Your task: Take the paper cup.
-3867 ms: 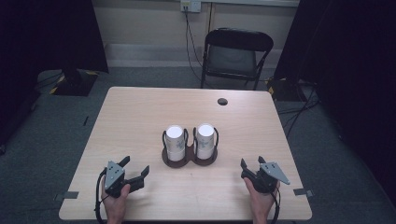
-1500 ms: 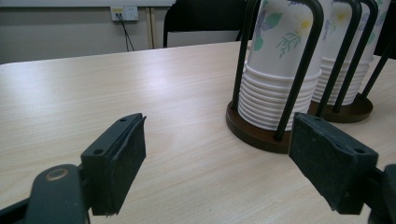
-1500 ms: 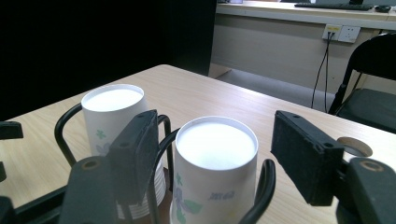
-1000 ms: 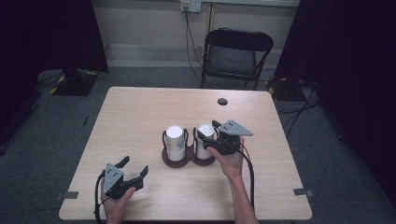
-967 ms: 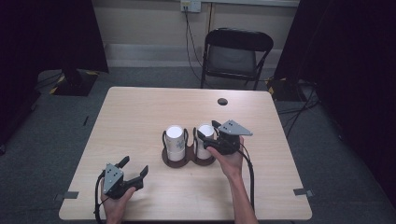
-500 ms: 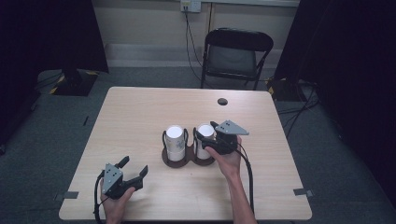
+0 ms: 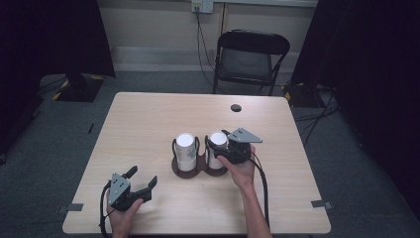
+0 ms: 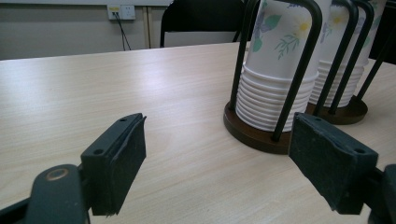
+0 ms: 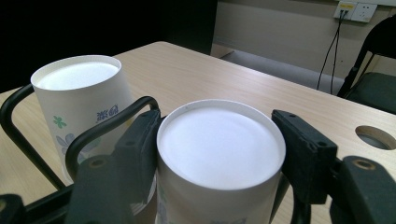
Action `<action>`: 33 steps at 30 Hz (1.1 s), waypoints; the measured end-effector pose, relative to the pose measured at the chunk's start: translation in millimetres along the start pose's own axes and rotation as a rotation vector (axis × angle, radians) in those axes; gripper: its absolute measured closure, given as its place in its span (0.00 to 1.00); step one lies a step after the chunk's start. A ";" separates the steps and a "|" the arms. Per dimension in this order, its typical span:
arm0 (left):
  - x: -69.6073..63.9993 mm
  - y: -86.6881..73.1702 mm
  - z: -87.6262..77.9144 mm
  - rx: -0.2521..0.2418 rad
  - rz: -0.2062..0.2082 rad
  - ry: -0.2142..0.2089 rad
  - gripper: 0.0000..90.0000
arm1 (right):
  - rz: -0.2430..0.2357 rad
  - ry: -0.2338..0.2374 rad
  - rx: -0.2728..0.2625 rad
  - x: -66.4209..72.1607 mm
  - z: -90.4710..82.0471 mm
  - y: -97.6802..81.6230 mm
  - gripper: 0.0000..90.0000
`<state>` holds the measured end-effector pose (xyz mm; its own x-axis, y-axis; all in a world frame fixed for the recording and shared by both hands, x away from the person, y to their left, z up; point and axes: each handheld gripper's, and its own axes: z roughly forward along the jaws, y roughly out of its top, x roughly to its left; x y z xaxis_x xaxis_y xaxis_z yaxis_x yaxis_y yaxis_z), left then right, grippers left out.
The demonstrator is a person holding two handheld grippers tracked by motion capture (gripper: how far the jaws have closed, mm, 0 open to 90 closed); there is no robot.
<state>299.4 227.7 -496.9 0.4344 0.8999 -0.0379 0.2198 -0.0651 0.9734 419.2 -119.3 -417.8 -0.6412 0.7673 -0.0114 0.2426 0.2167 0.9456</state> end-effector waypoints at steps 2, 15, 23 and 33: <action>-0.2 0.1 0.0 0.002 0.008 0.001 0.21 | -0.002 0.000 0.002 -0.1 -0.4 0.2 0.40; -0.1 0.2 0.2 0.005 0.009 -0.004 0.20 | 0.013 -0.001 -0.004 -0.7 -0.2 2.2 0.41; 0.2 -0.1 -0.1 -0.003 0.000 -0.010 0.18 | 0.015 0.002 -0.029 -0.7 -5.0 7.1 0.41; 0.7 -0.9 -2.0 -0.021 0.008 -0.031 0.17 | 0.034 0.013 -0.043 -3.0 -8.7 12.1 0.41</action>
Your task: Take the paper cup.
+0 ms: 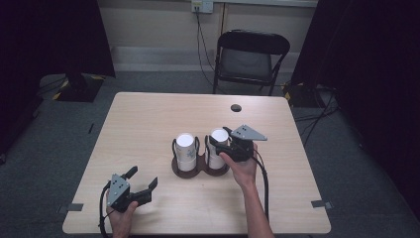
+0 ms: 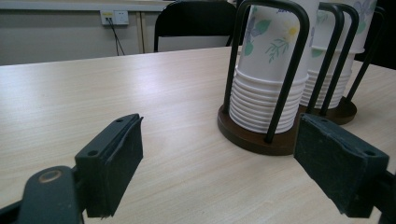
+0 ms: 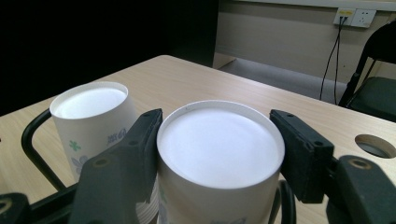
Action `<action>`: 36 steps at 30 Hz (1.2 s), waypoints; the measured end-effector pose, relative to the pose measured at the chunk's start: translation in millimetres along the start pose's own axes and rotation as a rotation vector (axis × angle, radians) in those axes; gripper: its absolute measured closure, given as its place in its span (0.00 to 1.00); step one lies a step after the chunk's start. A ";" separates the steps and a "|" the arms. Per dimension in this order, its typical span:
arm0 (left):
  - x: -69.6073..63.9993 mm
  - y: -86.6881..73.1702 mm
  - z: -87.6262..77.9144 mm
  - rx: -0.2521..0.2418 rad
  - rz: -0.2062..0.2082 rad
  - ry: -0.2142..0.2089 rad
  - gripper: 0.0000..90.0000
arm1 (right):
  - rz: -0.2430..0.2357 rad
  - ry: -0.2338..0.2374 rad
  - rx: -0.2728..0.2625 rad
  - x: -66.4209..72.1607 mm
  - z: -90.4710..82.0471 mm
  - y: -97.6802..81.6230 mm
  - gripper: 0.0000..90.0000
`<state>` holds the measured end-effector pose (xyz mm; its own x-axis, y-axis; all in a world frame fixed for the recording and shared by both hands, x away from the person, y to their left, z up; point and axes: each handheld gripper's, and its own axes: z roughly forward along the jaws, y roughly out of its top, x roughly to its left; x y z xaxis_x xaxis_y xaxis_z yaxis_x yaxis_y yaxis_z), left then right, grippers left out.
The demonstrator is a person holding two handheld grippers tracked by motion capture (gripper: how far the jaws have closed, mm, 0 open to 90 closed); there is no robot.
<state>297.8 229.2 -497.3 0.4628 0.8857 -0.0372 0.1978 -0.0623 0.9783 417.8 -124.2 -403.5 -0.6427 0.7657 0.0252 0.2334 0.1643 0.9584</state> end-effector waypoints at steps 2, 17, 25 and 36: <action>0.4 0.1 0.3 0.004 -0.008 0.003 0.17 | 0.007 0.002 -0.005 -0.7 -0.9 1.2 0.41; -1.9 0.7 1.7 0.017 0.018 0.004 0.17 | 0.012 -0.002 -0.024 -0.3 -5.4 11.9 0.41; -2.4 1.2 2.8 0.029 0.028 -0.001 0.17 | 0.002 -0.014 -0.035 -0.2 -11.0 21.2 0.41; -2.0 1.0 2.5 0.025 0.025 -0.003 0.18 | 0.014 -0.008 -0.061 0.9 -16.1 30.1 0.41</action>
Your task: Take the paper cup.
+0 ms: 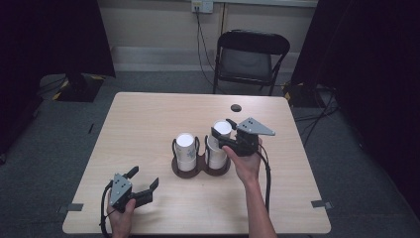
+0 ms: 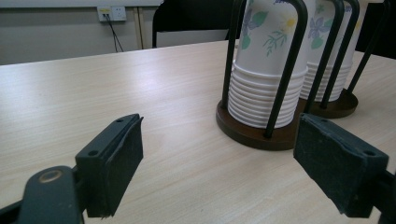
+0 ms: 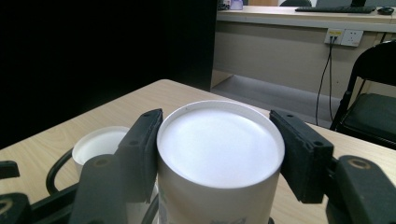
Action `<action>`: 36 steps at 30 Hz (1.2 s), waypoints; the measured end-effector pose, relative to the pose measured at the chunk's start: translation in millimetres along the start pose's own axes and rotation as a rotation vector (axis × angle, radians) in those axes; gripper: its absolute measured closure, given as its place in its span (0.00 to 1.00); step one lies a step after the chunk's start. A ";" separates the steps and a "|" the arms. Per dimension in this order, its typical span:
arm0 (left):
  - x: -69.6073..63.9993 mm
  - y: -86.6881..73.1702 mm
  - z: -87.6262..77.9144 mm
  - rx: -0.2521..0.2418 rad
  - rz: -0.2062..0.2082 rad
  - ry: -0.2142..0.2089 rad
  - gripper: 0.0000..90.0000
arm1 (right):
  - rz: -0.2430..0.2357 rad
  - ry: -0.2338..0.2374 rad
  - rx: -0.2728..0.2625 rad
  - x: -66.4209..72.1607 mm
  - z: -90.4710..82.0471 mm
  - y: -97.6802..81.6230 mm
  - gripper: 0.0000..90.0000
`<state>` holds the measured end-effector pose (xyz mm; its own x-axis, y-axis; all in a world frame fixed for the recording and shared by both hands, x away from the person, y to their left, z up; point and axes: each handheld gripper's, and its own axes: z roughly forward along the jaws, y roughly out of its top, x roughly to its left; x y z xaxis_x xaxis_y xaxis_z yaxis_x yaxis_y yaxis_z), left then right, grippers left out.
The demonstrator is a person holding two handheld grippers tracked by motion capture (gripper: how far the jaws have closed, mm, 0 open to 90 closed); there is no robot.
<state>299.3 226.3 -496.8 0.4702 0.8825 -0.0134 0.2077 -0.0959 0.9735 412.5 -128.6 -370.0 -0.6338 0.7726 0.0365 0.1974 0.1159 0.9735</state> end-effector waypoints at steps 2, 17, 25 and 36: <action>0.5 -0.1 -0.1 0.000 -0.003 -0.003 0.18 | 0.001 -0.002 0.002 -0.3 -0.1 1.4 0.41; -0.3 0.1 0.2 0.003 -0.001 0.014 0.18 | 0.010 -0.008 -0.035 -0.2 -7.7 9.1 0.41; -0.2 0.5 1.2 0.012 -0.003 0.016 0.18 | 0.033 -0.002 -0.067 -1.7 -15.6 14.2 0.41; 3.2 0.6 0.9 0.022 -0.035 0.009 0.18 | 0.058 0.008 -0.112 0.3 -31.2 16.8 0.41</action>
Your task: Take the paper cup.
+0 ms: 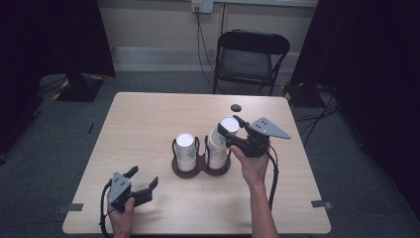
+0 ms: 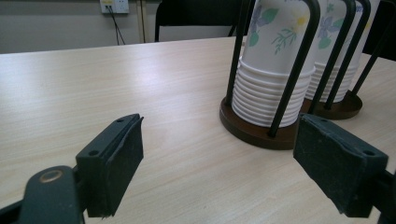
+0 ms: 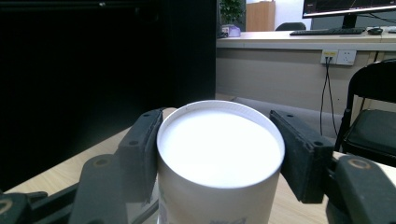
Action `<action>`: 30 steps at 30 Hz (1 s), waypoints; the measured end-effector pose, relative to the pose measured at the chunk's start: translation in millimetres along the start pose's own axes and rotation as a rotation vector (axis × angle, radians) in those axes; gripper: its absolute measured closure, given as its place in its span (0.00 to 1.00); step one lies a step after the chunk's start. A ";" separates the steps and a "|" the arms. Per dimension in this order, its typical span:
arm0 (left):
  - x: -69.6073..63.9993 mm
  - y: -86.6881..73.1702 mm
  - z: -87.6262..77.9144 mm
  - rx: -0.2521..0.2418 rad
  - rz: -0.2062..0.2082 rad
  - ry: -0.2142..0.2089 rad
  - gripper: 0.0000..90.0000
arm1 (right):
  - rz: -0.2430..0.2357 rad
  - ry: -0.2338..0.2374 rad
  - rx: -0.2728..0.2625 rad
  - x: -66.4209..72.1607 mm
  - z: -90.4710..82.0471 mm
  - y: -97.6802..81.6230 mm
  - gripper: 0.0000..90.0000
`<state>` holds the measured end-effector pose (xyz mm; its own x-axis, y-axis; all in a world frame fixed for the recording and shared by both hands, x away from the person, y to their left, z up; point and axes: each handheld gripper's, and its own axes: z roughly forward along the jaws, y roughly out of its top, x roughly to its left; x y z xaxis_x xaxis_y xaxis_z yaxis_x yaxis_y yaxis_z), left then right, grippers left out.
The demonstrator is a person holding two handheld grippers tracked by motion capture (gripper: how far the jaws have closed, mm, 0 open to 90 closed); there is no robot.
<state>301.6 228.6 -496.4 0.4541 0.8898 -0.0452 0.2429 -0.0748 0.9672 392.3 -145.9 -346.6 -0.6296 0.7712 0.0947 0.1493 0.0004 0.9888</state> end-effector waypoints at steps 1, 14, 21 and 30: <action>0.0 -0.2 -0.4 -0.004 0.002 -0.008 0.18 | 0.006 0.002 -0.007 0.0 -2.1 0.2 0.41; -0.4 0.1 -0.7 -0.003 0.009 -0.026 0.18 | 0.072 0.022 -0.037 -2.4 -23.6 -5.7 0.41; -1.2 3.0 -0.6 -0.008 -0.006 -0.018 0.24 | 0.132 0.019 -0.048 -3.5 -36.0 -14.0 0.42; -16.1 13.0 4.9 -0.037 -0.013 -0.087 0.28 | 0.216 0.059 -0.074 -0.4 -49.6 -27.2 0.42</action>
<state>301.8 211.1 -484.4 0.5244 0.8479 -0.0783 0.2180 -0.0448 0.9749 350.7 -177.8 -367.8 -0.6330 0.7098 0.3091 0.2305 -0.2084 0.9505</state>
